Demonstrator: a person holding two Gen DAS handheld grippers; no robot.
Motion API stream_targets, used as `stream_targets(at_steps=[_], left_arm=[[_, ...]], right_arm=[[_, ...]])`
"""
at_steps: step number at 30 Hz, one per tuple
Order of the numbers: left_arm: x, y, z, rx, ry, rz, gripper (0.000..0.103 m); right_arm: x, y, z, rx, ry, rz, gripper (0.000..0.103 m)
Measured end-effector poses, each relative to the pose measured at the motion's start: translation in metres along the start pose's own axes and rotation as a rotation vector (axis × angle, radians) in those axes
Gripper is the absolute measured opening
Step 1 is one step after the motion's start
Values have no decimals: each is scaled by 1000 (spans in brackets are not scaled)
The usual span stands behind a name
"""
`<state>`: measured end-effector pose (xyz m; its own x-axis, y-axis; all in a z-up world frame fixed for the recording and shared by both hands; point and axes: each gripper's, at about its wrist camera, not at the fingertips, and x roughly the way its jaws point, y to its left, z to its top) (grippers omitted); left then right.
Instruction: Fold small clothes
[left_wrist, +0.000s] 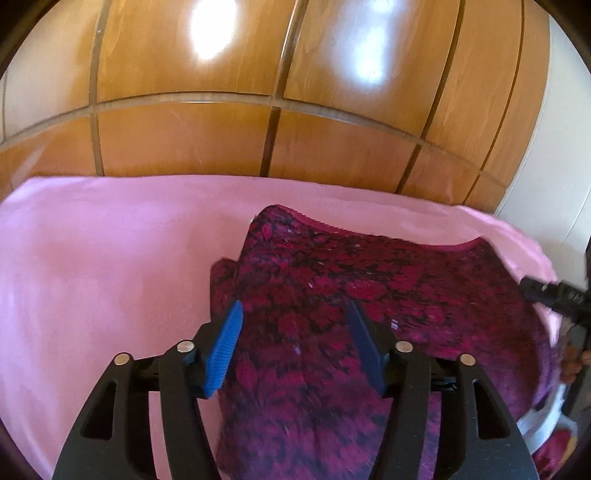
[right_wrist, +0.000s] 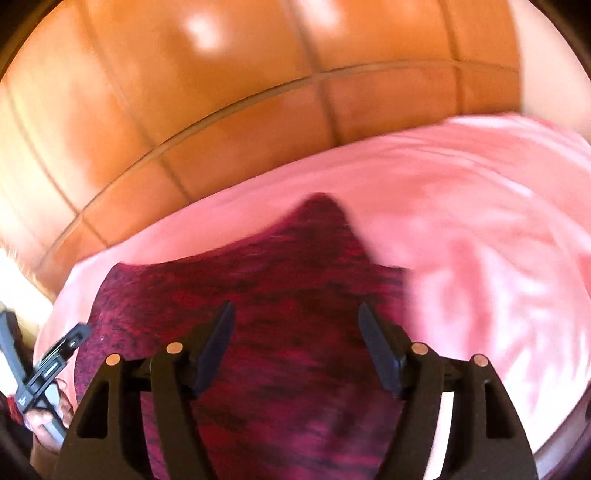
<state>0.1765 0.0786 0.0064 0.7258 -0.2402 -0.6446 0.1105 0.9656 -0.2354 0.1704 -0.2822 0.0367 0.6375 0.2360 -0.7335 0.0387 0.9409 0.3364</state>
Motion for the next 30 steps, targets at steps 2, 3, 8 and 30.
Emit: stream_targets(at_steps=[2,3,8,30], left_arm=[[-10,-1,-5,-32,-10,-19,58],[-16,-3,-7,-44,-16,-37,58],[-32,-28,-20,-18,4,-201,54],[19,-48,-43,-52,176,-377,40]], right_arm=[[-5,-25,-9,55,16,-20,72],[-6,-34,-14,68,26,-33,72],[-4,-58,-45,154,107,104,73],[-77,63,-30,6,51,512,25]])
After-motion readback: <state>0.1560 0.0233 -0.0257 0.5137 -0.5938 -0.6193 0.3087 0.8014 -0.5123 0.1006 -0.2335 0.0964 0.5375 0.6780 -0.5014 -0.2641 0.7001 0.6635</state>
